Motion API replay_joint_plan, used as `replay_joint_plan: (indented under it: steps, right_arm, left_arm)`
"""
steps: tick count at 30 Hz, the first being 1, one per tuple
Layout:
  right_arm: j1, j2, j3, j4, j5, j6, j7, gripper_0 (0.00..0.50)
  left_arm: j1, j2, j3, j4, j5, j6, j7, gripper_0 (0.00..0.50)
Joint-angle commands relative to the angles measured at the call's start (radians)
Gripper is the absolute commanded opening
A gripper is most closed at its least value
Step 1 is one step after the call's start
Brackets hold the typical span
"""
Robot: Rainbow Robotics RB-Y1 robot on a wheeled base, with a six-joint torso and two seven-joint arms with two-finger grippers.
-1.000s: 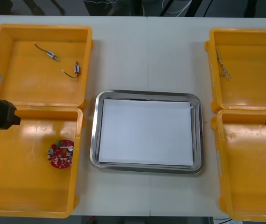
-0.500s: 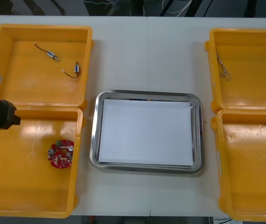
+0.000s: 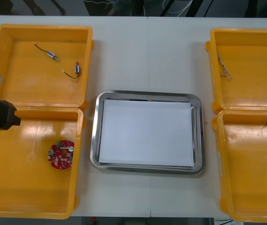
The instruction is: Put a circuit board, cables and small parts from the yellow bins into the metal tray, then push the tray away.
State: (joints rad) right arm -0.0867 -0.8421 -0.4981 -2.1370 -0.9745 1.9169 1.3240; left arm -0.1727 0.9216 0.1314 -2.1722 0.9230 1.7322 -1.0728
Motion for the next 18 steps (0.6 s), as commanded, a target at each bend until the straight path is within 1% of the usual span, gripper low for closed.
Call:
replay_joint_plan:
  steps: [1,18]
  right_arm:
    - [0.005,-0.026,-0.028,-0.021,-0.007,0.003,0.006,0.500]
    - [0.005,-0.026,-0.028,-0.021,-0.007,0.003,0.006,0.500]
  left_arm:
    - [0.012,0.043,0.033,-0.029,-0.009,-0.009,-0.065,0.500]
    - [0.012,0.043,0.033,-0.029,-0.009,-0.009,-0.065,0.500]
